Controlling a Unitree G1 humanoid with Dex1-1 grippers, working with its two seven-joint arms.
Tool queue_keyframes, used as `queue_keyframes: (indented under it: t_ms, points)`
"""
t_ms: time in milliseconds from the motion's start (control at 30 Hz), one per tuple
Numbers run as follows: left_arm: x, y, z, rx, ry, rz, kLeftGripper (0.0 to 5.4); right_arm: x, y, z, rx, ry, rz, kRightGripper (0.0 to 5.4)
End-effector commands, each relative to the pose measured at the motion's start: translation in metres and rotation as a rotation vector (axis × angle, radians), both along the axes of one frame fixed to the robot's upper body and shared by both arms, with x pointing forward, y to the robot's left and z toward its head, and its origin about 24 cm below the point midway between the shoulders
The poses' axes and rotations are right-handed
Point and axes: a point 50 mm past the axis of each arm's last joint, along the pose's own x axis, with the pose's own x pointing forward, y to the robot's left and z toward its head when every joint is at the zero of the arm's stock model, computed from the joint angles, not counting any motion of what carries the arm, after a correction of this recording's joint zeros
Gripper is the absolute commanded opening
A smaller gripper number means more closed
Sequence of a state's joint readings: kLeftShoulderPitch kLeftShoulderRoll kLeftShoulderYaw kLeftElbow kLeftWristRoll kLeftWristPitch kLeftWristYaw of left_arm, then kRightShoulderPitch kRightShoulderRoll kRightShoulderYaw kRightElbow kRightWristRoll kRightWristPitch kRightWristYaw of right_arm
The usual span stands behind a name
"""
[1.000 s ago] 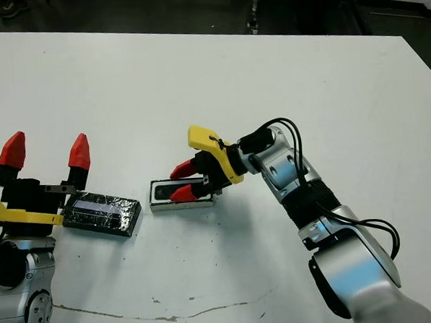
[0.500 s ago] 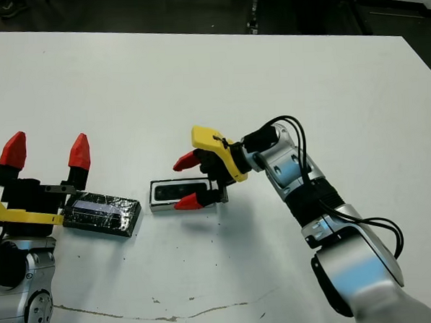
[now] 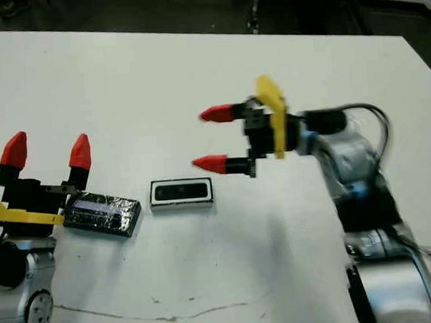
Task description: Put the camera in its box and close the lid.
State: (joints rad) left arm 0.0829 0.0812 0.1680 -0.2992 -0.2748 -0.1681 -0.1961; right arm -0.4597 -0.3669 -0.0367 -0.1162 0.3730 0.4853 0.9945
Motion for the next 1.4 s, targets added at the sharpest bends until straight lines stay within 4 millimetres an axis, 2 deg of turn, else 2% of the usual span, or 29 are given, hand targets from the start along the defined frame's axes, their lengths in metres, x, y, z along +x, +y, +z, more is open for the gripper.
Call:
queue_keyframes:
  t_ms: [33,200,367,533,700,800,933,1033,1133,1267,1400]
  points:
    - [-0.001,0.002,-0.002,0.058,0.025,0.008,5.4,-0.02,-0.023,-0.012,0.069,-0.017,-0.272,5.2]
    - [0.001,0.009,0.006,0.143,0.022,-0.107,5.4,-0.047,-0.042,-0.037,0.175,0.014,-0.53,4.47]
    - [0.006,0.022,0.02,0.325,0.062,-0.277,5.4,-0.064,-0.043,-0.057,0.245,0.038,-0.667,3.67]
    - [0.015,0.031,0.043,0.493,0.117,-0.387,5.4,-0.07,-0.036,-0.068,0.307,0.08,-0.734,2.81]
    - [0.027,0.04,0.072,0.739,0.185,-0.548,5.4,-0.07,-0.031,-0.071,0.333,0.098,-0.756,2.03]
    - [0.037,0.047,0.085,0.844,0.255,-0.672,5.4,-0.07,-0.031,-0.073,0.325,0.096,-0.773,1.59]
    - [0.049,0.053,0.098,0.99,0.369,-0.925,5.4,-0.07,-0.03,-0.075,0.316,0.093,-0.783,0.94]
    - [0.056,0.055,0.098,1.014,0.374,-1.041,5.4,-0.07,-0.029,-0.077,0.324,0.098,-0.783,0.46]
    - [0.064,0.049,0.09,0.917,0.257,-1.227,5.4,-0.069,-0.029,-0.078,0.316,0.101,-0.788,0.02]
    - [0.072,0.041,0.079,0.849,0.223,-1.326,5.4,-0.068,-0.028,-0.078,0.322,0.1,-0.794,0.02]
    - [0.069,0.036,0.071,0.835,0.269,-1.398,5.4,-0.068,-0.028,-0.078,0.323,0.12,-0.801,0.02]
